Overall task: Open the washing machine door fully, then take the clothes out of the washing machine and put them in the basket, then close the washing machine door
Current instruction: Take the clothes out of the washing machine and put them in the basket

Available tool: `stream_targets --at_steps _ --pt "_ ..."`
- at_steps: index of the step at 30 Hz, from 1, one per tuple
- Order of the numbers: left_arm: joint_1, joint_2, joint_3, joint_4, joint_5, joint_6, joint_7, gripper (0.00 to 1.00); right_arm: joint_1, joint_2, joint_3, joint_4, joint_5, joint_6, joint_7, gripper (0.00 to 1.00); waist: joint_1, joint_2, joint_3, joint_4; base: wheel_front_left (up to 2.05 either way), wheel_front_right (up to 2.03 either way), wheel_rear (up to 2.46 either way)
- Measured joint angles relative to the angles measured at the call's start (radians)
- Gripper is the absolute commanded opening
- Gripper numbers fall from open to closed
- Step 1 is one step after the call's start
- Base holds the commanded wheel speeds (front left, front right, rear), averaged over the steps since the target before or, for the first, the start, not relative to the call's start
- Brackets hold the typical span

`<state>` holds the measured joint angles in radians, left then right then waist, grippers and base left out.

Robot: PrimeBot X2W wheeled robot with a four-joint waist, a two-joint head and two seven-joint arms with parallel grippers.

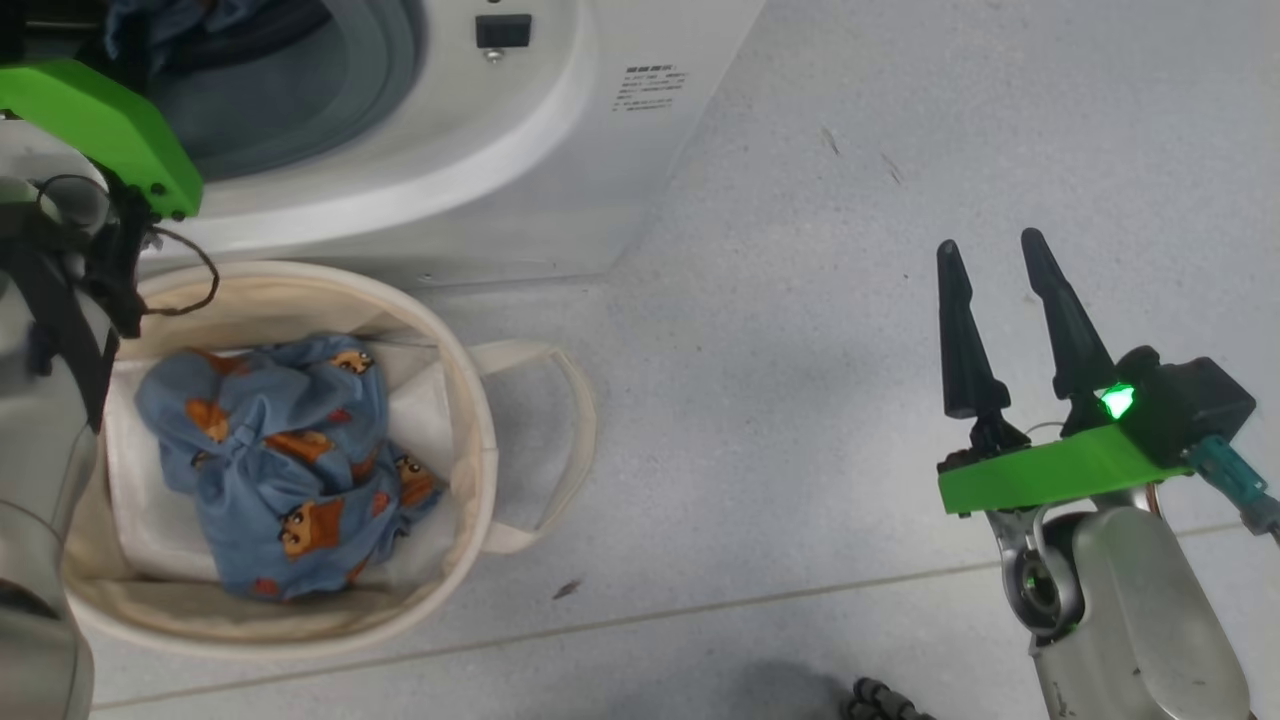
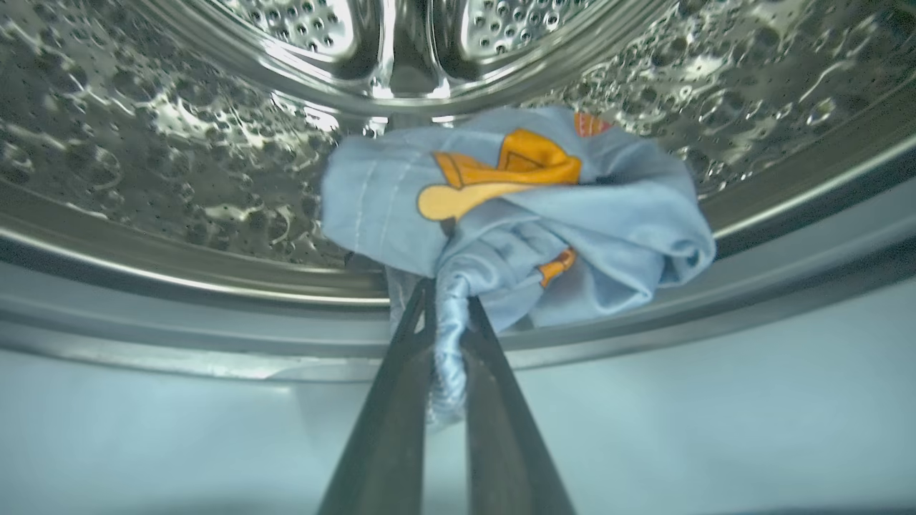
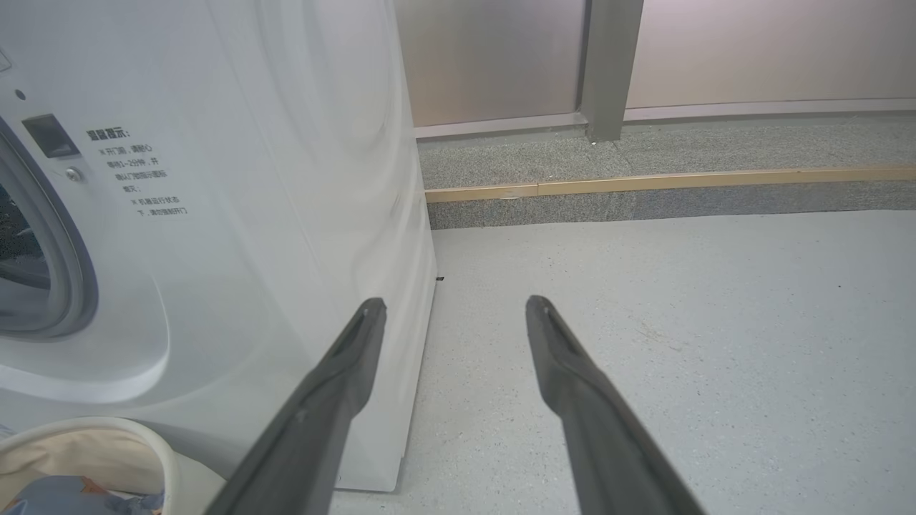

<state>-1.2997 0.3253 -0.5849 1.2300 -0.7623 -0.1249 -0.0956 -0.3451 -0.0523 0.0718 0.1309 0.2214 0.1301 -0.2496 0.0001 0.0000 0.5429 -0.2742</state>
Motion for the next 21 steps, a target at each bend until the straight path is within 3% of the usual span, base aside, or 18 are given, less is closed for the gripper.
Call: stream_targets --at_steps 8,14,21 --pt "0.062 -0.002 -0.049 -0.064 -0.026 0.000 -0.126 0.00 0.002 0.000 -0.005 0.024 -0.001 0.000 0.000 1.00 0.0000 0.0000 -0.061 0.027 0.00 0.00 0.00" --pt "0.170 0.013 -0.077 -0.189 -0.039 0.000 -0.153 0.00 0.021 0.000 -0.002 0.055 -0.001 0.000 0.000 1.00 0.0000 0.0000 -0.145 0.053 0.00 0.00 0.00" --pt "0.356 0.056 0.071 -0.459 0.060 0.004 -0.154 0.00 0.081 0.000 -0.007 0.086 0.000 0.000 0.000 1.00 -0.0001 0.0000 -0.248 0.096 0.00 0.00 0.00"
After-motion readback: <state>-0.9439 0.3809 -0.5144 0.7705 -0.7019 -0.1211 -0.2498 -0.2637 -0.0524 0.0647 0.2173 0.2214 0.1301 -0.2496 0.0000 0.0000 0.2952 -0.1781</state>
